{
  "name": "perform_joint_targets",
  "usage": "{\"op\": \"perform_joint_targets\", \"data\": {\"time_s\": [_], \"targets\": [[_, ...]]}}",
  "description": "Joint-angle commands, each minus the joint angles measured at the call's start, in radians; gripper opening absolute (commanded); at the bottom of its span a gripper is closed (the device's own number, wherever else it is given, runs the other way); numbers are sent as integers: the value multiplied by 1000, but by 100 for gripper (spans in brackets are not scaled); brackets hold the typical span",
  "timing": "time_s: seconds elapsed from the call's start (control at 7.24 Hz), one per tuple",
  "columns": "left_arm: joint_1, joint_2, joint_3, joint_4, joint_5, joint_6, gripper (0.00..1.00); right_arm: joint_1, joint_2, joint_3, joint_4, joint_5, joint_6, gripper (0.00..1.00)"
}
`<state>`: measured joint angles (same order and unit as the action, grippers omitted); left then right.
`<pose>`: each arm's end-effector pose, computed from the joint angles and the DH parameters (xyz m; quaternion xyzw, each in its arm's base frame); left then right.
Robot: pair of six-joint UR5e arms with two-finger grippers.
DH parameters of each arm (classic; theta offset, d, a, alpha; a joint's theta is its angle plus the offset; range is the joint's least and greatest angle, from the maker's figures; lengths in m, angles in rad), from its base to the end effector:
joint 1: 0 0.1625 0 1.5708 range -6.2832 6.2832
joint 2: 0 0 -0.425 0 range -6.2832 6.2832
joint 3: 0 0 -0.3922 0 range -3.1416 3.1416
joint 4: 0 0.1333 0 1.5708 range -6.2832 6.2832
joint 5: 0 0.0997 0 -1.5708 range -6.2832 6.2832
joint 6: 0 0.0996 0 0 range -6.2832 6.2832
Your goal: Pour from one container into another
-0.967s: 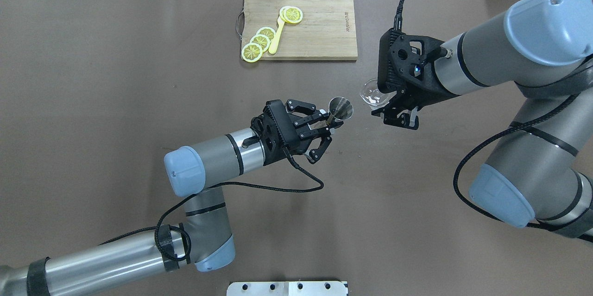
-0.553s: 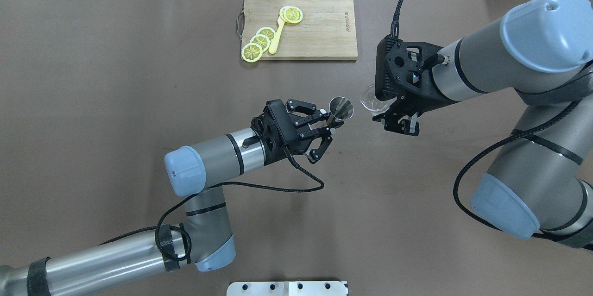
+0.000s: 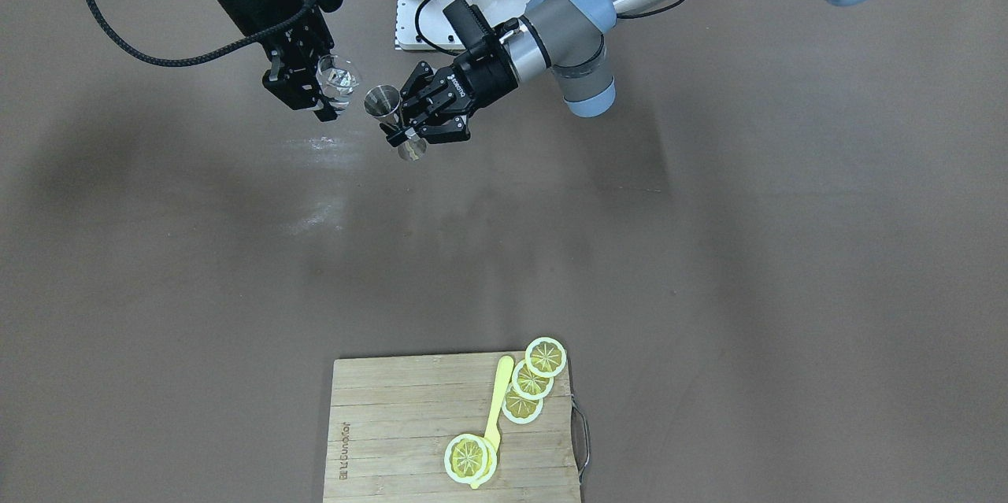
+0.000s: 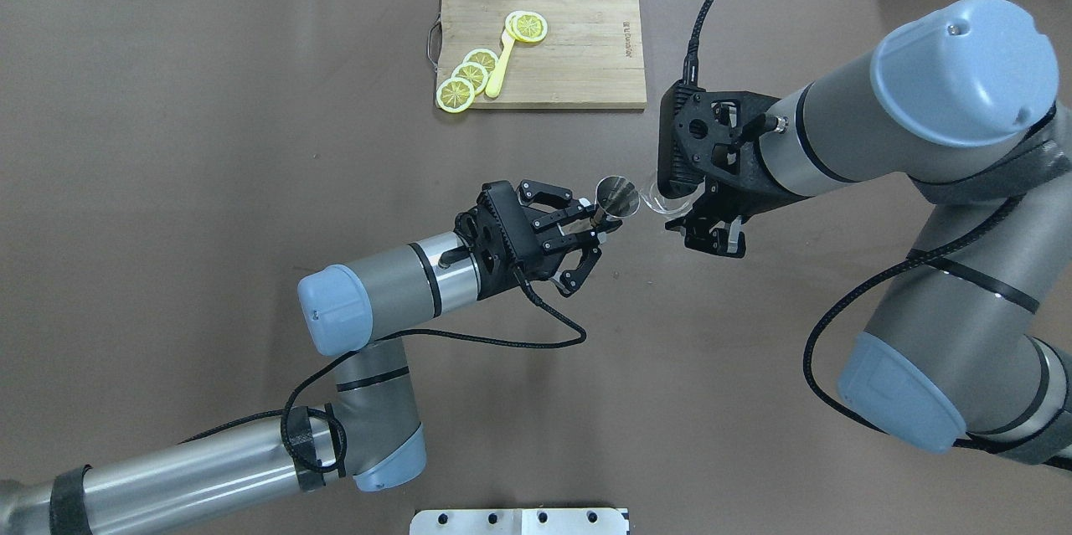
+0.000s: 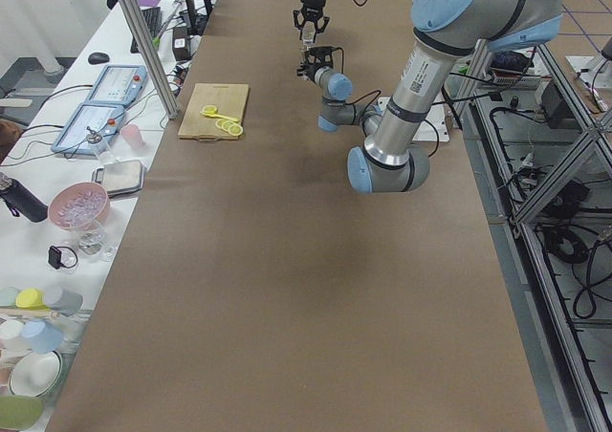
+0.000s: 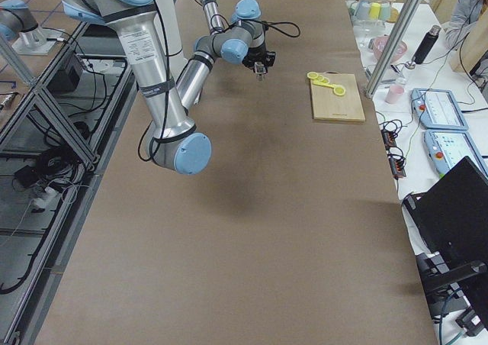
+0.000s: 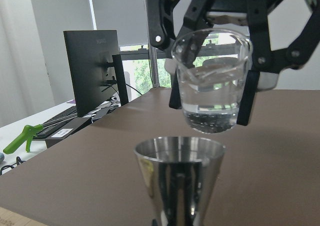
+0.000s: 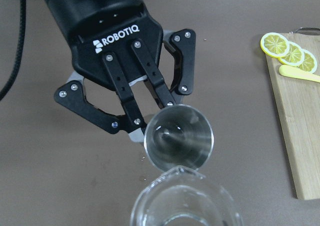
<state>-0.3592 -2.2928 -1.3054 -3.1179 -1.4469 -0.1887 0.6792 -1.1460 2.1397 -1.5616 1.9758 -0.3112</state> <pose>0.5862 -0.3756 0.1766 0.6645 0.5163 0.2177 0.4944 -0.3455 -0.3998 0.1862 0.4007 -0.3037 -0.5657 0.6536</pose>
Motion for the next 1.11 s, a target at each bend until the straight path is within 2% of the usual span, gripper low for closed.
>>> {"op": "perform_joint_targets", "data": {"time_s": [0.0,0.97], "targets": [[0,-1,0,-1,0,0,0,-4,15,0,-31,-5,-8,0],[0,-1,-2,1,0,0,0,6,68,16,-205,-5,-11,0]]}}
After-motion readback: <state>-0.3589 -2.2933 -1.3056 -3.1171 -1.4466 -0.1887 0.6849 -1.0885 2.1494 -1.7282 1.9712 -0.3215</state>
